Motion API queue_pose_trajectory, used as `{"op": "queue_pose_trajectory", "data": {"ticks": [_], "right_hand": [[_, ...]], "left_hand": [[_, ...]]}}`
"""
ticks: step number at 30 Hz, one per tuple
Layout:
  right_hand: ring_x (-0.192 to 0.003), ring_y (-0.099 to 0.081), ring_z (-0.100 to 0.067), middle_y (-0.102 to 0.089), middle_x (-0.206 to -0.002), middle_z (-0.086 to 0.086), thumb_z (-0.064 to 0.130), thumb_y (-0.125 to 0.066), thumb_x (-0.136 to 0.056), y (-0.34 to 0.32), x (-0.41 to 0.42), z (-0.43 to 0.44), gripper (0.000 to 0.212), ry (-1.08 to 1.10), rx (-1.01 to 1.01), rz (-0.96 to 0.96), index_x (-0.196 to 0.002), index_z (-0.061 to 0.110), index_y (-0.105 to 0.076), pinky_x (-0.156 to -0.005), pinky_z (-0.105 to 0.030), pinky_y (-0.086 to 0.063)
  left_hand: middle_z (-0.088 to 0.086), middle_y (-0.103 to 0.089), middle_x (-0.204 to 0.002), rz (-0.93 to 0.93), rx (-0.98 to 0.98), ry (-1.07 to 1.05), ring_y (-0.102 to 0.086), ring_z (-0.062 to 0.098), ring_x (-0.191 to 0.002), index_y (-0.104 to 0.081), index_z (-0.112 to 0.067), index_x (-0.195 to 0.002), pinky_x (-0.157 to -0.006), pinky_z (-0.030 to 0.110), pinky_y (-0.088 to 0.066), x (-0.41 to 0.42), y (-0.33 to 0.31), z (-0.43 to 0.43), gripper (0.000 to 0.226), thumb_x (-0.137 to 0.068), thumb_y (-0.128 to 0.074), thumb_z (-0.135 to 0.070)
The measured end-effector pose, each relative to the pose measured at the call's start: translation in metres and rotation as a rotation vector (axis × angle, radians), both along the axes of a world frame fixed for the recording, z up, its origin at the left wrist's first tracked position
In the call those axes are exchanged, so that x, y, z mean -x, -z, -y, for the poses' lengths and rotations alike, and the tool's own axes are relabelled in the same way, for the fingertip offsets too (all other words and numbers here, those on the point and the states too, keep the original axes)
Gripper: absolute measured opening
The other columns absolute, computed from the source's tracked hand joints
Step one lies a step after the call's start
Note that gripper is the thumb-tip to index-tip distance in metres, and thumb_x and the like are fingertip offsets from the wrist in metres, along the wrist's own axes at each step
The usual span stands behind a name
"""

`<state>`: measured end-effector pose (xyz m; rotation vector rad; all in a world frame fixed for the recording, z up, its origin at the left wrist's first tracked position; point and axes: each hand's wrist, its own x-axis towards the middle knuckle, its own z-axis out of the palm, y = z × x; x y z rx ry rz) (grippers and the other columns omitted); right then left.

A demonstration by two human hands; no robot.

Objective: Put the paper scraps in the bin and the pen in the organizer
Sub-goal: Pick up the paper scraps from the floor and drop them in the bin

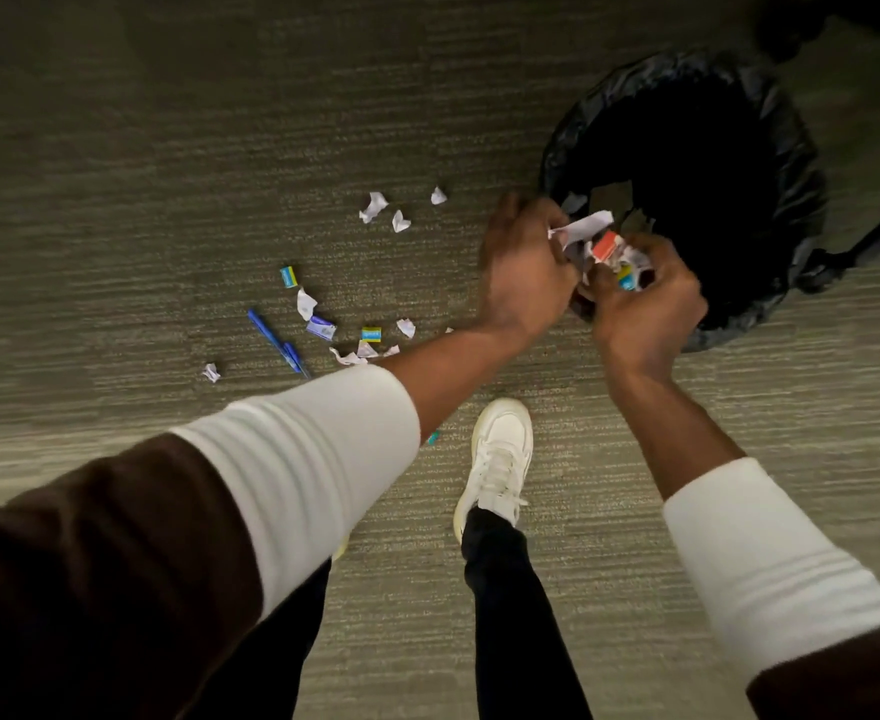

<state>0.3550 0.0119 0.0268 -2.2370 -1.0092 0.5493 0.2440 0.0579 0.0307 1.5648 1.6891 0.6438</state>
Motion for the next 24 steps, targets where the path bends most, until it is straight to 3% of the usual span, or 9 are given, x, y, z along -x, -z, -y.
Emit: {"op": "queue_pose_trajectory", "data": {"ticks": [5, 7, 9, 11, 14, 17, 21, 24], "right_hand": [[-0.087, -0.073, -0.015, -0.077, -0.093, 0.004, 0.036, -0.079, -0.073, 0.007, -0.042, -0.014, 0.034, 0.141, 0.198, -0.130, -0.105, 0.024, -0.077, -0.081, -0.038, -0.062], [-0.087, -0.071, -0.020, -0.075, -0.091, 0.001, 0.033, -0.070, -0.078, 0.010, -0.053, -0.017, 0.030, 0.134, 0.245, -0.143, -0.105, 0.021, -0.075, -0.078, -0.035, -0.060], [-0.088, -0.069, -0.022, -0.073, -0.092, -0.001, 0.033, -0.065, -0.087, 0.012, -0.061, -0.019, 0.027, 0.104, 0.273, -0.136, -0.108, 0.021, -0.075, -0.073, -0.031, -0.053], [-0.087, -0.067, -0.020, -0.073, -0.093, -0.001, 0.032, -0.067, -0.090, 0.012, -0.066, -0.020, 0.026, 0.090, 0.300, -0.134, -0.111, 0.020, -0.075, -0.073, -0.028, -0.049], [-0.089, -0.067, -0.022, -0.075, -0.098, -0.003, 0.023, -0.065, -0.090, 0.013, -0.065, -0.018, 0.026, 0.109, 0.367, -0.088, -0.114, 0.018, -0.075, -0.072, -0.025, -0.044], [-0.092, -0.072, -0.021, -0.079, -0.095, -0.002, 0.019, -0.061, -0.086, 0.012, -0.057, -0.011, 0.024, 0.069, 0.274, -0.082, -0.102, 0.019, -0.080, -0.074, -0.024, -0.048], [-0.076, -0.070, -0.011, -0.076, -0.082, 0.005, 0.014, -0.062, -0.082, 0.007, -0.032, -0.002, 0.020, -0.065, 0.139, -0.106, -0.092, 0.018, -0.079, -0.071, -0.027, -0.055], [-0.067, -0.071, -0.012, -0.075, -0.079, 0.006, 0.011, -0.062, -0.082, 0.019, -0.009, 0.008, 0.018, -0.200, 0.082, -0.198, -0.088, 0.019, -0.077, -0.068, -0.037, -0.061]], "left_hand": [[0.010, -0.067, -0.112, 0.012, 0.199, 0.023, -0.063, 0.025, -0.102, -0.072, -0.011, -0.096, -0.079, 0.028, -0.046, -0.044, -0.005, -0.020, 0.011, -0.085, -0.071, -0.008], [0.012, -0.063, -0.120, 0.015, 0.233, 0.067, -0.063, 0.028, -0.109, -0.073, -0.013, -0.106, -0.087, 0.032, -0.053, -0.058, 0.001, -0.024, 0.020, -0.085, -0.071, -0.012], [0.016, -0.053, -0.133, 0.011, 0.239, 0.174, -0.054, 0.033, -0.123, -0.066, -0.011, -0.125, -0.099, 0.039, -0.051, -0.069, 0.002, -0.023, 0.042, -0.083, -0.071, -0.013], [0.016, -0.050, -0.139, 0.008, 0.199, 0.251, -0.047, 0.034, -0.130, -0.060, -0.009, -0.133, -0.106, 0.044, -0.046, -0.074, 0.006, -0.018, 0.053, -0.080, -0.071, -0.009], [0.011, -0.052, -0.136, 0.000, 0.171, 0.277, -0.048, 0.030, -0.128, -0.066, -0.012, -0.120, -0.106, 0.040, -0.046, -0.074, 0.016, -0.010, 0.041, -0.080, -0.066, -0.004], [0.010, -0.059, -0.122, 0.029, 0.102, 0.206, -0.057, 0.027, -0.119, -0.071, -0.012, -0.100, -0.096, 0.039, -0.049, -0.065, 0.020, -0.002, 0.025, -0.079, -0.064, -0.001], [-0.005, -0.072, -0.092, 0.053, 0.109, 0.086, -0.067, 0.014, -0.082, -0.073, -0.020, -0.081, -0.072, 0.034, -0.056, -0.037, 0.021, -0.006, 0.021, -0.079, -0.063, -0.002], [-0.009, -0.074, -0.085, 0.024, 0.097, -0.021, -0.067, 0.007, -0.074, -0.073, -0.021, -0.078, -0.068, 0.022, -0.054, -0.007, 0.029, -0.019, 0.020, -0.080, -0.065, -0.003]]}}
